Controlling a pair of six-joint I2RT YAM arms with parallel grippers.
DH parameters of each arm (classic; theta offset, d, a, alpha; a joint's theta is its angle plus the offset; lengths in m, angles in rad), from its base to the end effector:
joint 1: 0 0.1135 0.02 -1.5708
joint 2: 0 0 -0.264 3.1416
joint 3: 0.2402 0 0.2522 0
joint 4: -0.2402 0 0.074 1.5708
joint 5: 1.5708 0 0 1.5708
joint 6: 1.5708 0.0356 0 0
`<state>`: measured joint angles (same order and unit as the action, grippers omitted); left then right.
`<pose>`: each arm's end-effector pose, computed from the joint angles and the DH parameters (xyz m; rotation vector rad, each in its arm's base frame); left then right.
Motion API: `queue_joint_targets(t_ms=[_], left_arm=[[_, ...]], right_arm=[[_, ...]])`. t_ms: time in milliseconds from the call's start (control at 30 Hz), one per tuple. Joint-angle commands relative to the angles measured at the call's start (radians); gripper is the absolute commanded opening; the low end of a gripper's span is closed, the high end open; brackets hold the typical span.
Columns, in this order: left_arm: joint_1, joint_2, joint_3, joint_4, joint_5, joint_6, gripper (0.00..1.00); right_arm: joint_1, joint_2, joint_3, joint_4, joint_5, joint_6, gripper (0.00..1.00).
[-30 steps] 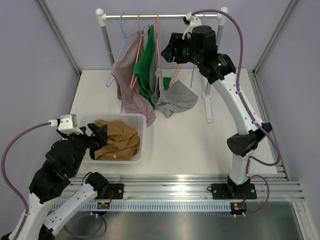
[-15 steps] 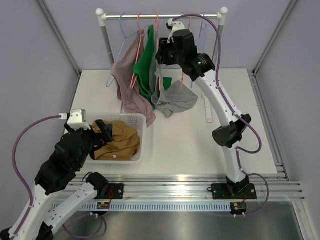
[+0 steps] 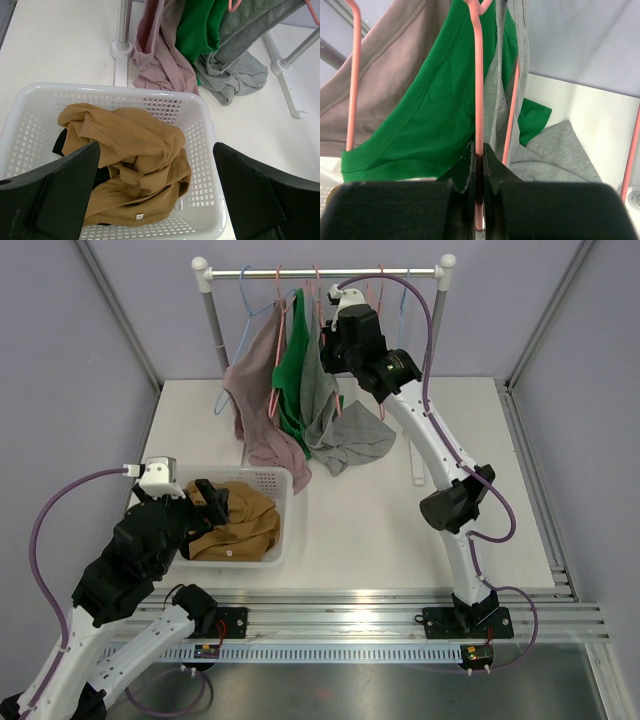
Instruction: Remove the tank top from the hanger
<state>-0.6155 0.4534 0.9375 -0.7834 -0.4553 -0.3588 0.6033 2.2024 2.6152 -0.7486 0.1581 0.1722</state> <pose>0.0685 -0.0293 0.3650 -0.0756 1.8449 -0.2561 0.3978 0.2673 0.4438 -0.3046 1.8956 0.3741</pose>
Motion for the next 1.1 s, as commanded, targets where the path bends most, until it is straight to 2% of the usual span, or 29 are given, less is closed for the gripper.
queue_joint_targets(t_ms=[0, 467, 667, 767, 800, 967, 1067], left_arm=[[0.003, 0.018, -0.009, 0.036, 0.026, 0.014, 0.99], [0.003, 0.004, -0.009, 0.035, 0.020, 0.006, 0.99], [0.003, -0.005, -0.009, 0.041, 0.018, 0.003, 0.99], [0.003, -0.005, -0.003, 0.071, 0.078, 0.018, 0.99], [0.003, -0.010, -0.003, 0.085, 0.139, 0.029, 0.99], [0.005, 0.008, 0.020, 0.134, 0.199, 0.017, 0.99], [0.005, 0.057, 0.047, 0.160, 0.266, 0.000, 0.99]], right_arm=[[0.004, -0.047, 0.013, 0.061, 0.052, 0.000, 0.00], [0.003, -0.256, -0.059, 0.086, 0.075, 0.009, 0.00], [0.003, -0.346, -0.110, -0.004, 0.044, 0.041, 0.00], [0.004, -0.453, -0.231, -0.034, -0.031, 0.062, 0.00], [0.004, -0.533, -0.327, -0.028, -0.075, 0.065, 0.00], [0.004, -0.808, -0.674, 0.069, -0.133, 0.104, 0.00], [0.006, -0.926, -0.724, -0.027, -0.230, 0.096, 0.00]])
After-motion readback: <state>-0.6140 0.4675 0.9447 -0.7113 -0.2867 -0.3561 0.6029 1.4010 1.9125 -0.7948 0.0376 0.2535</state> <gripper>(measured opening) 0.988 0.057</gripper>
